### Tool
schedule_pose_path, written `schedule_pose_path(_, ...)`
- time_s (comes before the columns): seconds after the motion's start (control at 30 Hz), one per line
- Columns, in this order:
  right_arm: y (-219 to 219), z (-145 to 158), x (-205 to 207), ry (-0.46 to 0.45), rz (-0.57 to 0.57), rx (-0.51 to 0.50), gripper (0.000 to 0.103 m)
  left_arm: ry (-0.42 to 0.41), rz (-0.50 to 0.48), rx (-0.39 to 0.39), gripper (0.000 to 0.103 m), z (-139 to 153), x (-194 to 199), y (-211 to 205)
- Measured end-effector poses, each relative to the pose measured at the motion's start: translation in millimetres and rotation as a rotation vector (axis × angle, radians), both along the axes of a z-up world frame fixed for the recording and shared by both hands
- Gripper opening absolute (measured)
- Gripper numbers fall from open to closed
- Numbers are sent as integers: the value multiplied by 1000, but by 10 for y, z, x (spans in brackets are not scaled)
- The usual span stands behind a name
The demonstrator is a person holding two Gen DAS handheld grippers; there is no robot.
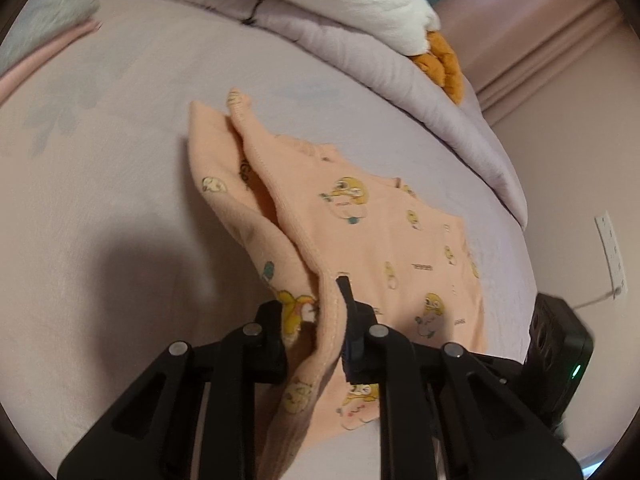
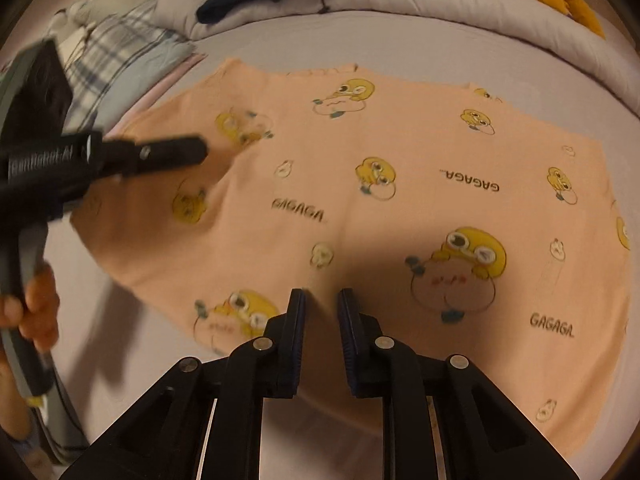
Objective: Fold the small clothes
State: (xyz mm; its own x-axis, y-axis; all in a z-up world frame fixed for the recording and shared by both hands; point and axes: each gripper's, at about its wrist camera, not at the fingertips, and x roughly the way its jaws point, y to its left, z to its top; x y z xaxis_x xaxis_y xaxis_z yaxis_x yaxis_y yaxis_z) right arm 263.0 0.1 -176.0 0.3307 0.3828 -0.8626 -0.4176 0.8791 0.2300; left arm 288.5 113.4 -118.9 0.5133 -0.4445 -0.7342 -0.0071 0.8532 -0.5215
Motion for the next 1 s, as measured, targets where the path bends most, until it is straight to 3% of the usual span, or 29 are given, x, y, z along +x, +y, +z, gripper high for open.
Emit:
schedule_pose_path(0.07, -106, 62, 39, 48, -5, 100, 21, -18, -27, 16, 17, 53, -18, -110)
schedule_pose_path(0.13, -326, 151, 161, 87, -57, 271, 22, -33, -59, 41, 17, 90, -27, -248)
schedule_pose_path(0.23, -669, 158, 433, 157, -177, 504, 31, -42, -116, 85, 17, 116, 2, -453)
schedule_pose_path(0.37, -902, 68, 698, 229, -244, 736, 54, -42, -198, 160, 18, 103, 72, -755)
schedule_pose_path(0.43, -937, 0, 765, 266, -245, 803, 59, -28, -236, 182, 22, 53, 125, -910)
schedule_pose_path(0.57, -997, -64, 781, 303, -241, 852, 65, -6, -303, 162, 41, -35, 197, -1152)
schedule_pose_path(0.67, -980, -85, 832, 318, -245, 841, 67, -2, -363, 120, 42, -80, 205, -1269)
schedule_pose_path(0.87, -992, -150, 839, 357, -264, 823, 68, 11, -364, 84, 42, -152, 124, -1139)
schedule_pose_path(1.0, -868, -105, 902, 294, -253, 734, 65, 20, -323, 62, 44, -174, -48, -877)
